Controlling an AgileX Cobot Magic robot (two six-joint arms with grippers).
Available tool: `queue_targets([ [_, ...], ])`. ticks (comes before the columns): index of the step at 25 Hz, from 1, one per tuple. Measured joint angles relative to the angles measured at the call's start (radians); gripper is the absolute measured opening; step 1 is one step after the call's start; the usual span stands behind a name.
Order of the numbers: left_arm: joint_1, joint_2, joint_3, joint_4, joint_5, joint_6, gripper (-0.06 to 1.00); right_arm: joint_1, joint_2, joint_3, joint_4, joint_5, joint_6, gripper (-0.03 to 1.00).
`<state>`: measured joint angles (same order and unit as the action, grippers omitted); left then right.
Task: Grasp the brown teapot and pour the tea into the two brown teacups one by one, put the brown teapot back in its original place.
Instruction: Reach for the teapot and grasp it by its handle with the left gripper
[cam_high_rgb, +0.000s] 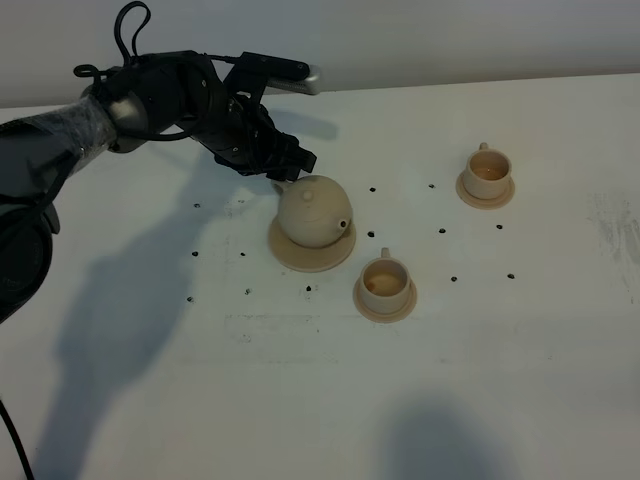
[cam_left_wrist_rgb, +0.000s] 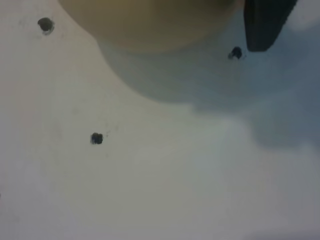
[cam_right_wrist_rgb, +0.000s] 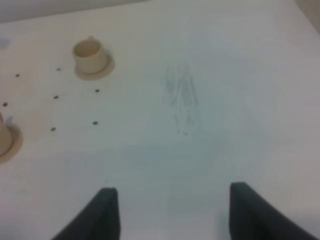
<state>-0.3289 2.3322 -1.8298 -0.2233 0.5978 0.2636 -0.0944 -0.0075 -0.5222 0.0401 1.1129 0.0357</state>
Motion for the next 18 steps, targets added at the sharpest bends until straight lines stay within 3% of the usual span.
queue_targets([
  [18,0.008,-0.011,0.0,0.025,0.047,-0.026,0.5,0.0,0.0,0.0,0.0,0.0,0.0,0.47],
])
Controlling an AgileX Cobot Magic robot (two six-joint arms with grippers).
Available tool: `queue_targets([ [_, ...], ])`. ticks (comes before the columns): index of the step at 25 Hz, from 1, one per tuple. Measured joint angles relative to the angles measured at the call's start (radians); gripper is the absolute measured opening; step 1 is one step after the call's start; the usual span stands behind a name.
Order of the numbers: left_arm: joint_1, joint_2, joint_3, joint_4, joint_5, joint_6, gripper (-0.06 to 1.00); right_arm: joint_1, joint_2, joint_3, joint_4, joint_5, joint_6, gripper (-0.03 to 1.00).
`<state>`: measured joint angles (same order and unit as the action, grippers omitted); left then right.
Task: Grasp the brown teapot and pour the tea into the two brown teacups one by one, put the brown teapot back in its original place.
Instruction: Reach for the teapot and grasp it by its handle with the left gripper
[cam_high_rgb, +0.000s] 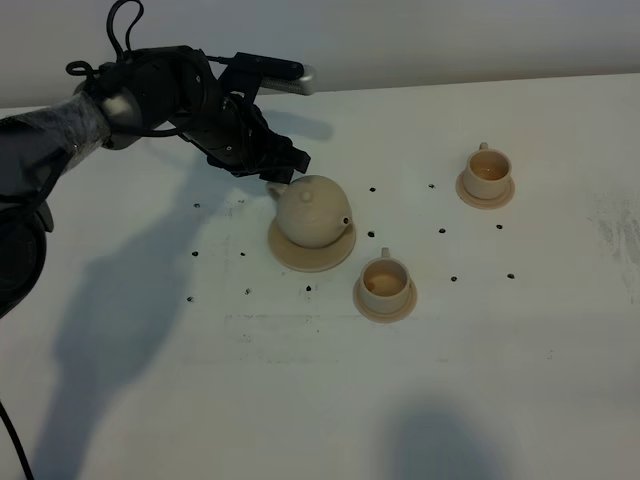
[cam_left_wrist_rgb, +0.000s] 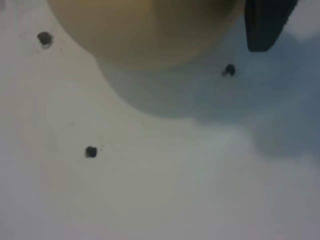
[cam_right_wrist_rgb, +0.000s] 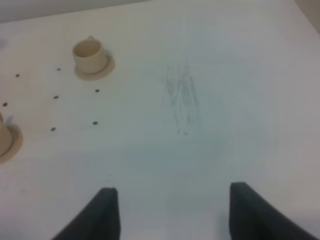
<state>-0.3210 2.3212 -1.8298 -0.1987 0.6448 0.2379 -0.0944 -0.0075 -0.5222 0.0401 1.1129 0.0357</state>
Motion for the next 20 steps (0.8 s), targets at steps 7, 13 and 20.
queue_targets([
  [7,0.004,0.0,0.0,0.002,0.014,-0.006,0.5,0.0,0.0,0.0,0.0,0.0,0.0,0.47],
  [13,0.005,-0.023,-0.001,0.003,0.005,-0.011,0.5,0.0,0.0,0.0,0.0,0.0,0.0,0.47],
  [20,0.019,-0.03,-0.002,0.01,0.023,-0.016,0.5,0.0,0.0,0.0,0.0,0.0,0.0,0.47],
])
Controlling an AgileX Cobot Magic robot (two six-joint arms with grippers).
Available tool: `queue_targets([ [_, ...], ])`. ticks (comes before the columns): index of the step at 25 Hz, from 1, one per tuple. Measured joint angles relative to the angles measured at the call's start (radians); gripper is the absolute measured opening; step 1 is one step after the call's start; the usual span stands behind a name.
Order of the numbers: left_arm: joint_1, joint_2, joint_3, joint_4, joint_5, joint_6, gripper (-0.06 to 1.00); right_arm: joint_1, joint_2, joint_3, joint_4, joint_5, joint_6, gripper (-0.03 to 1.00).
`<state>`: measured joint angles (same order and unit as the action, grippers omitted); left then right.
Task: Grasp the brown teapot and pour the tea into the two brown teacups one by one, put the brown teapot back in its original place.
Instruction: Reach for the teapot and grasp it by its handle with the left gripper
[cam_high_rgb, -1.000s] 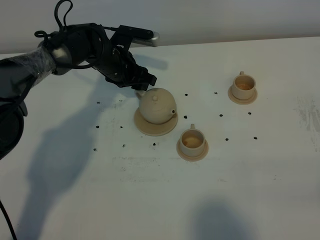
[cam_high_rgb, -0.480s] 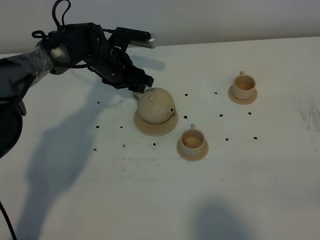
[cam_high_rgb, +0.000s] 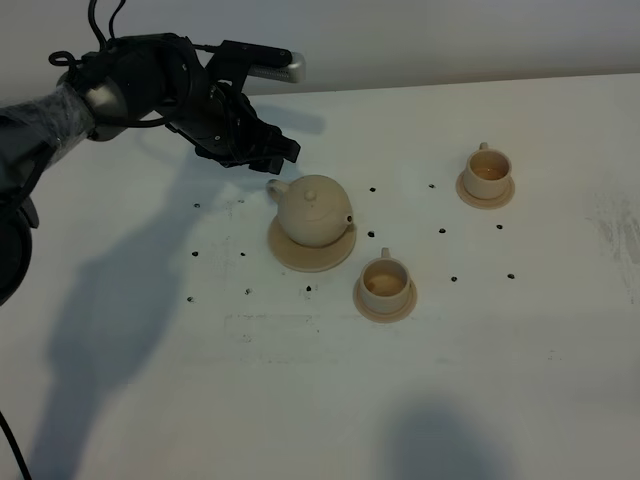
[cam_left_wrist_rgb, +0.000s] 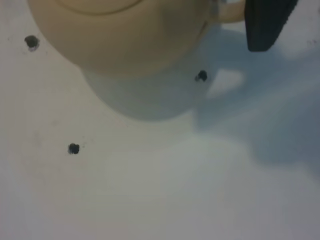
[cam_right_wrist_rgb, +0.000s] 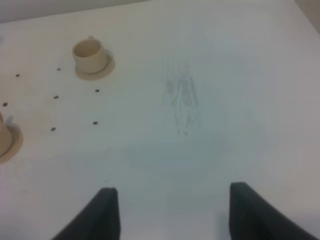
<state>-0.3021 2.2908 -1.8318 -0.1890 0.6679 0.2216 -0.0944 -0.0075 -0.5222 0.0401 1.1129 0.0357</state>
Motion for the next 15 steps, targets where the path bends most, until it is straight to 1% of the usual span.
queue_targets([
  [7,0.002,0.0,0.0,-0.001,-0.015,-0.002,0.5,0.0,0.0,0.0,0.0,0.0,0.0,0.47],
  [15,0.002,0.011,0.0,-0.002,-0.012,-0.034,0.5,0.0,0.0,0.0,0.0,0.0,0.0,0.47],
])
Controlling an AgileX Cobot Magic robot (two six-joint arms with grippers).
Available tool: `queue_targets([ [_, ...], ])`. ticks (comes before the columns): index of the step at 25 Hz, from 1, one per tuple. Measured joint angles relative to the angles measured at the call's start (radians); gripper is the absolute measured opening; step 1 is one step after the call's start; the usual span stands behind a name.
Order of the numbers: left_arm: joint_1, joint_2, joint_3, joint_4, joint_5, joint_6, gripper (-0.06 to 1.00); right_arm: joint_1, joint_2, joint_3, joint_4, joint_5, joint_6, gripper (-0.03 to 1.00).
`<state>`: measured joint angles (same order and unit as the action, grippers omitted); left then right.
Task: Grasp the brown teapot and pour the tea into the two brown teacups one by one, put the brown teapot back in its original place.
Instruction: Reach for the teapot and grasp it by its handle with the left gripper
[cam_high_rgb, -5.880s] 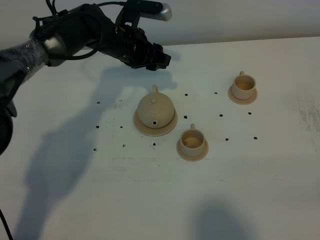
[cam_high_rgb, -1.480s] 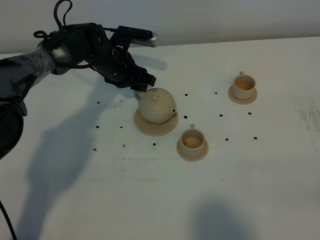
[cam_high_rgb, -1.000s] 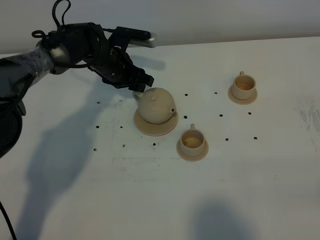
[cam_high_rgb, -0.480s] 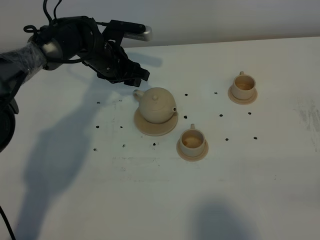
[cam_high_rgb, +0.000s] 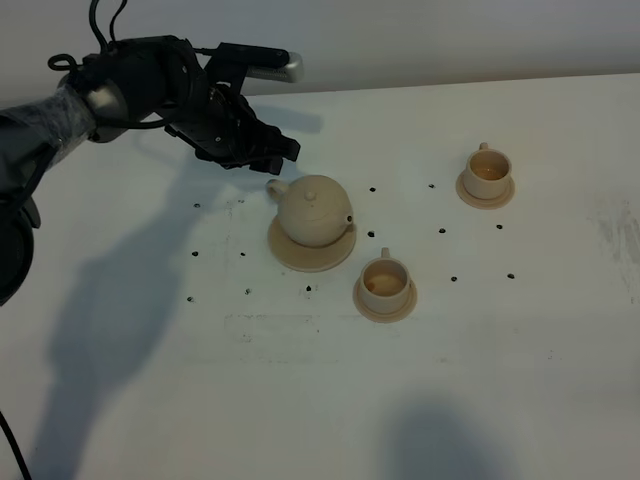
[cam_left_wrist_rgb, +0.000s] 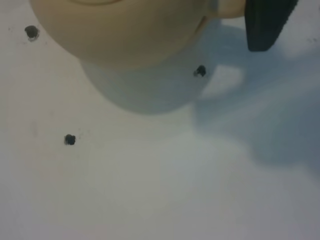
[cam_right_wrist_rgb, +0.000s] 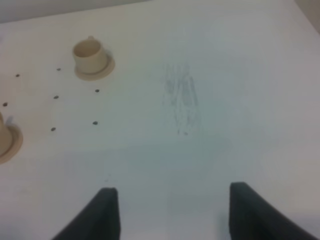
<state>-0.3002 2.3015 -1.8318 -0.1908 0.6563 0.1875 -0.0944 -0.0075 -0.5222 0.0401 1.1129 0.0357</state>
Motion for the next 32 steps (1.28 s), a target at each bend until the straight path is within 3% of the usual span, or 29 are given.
queue_targets([
  [32,0.011,0.002,0.0,-0.059,0.166,-0.045,0.5,0.0,0.0,0.0,0.0,0.0,0.0,0.47],
])
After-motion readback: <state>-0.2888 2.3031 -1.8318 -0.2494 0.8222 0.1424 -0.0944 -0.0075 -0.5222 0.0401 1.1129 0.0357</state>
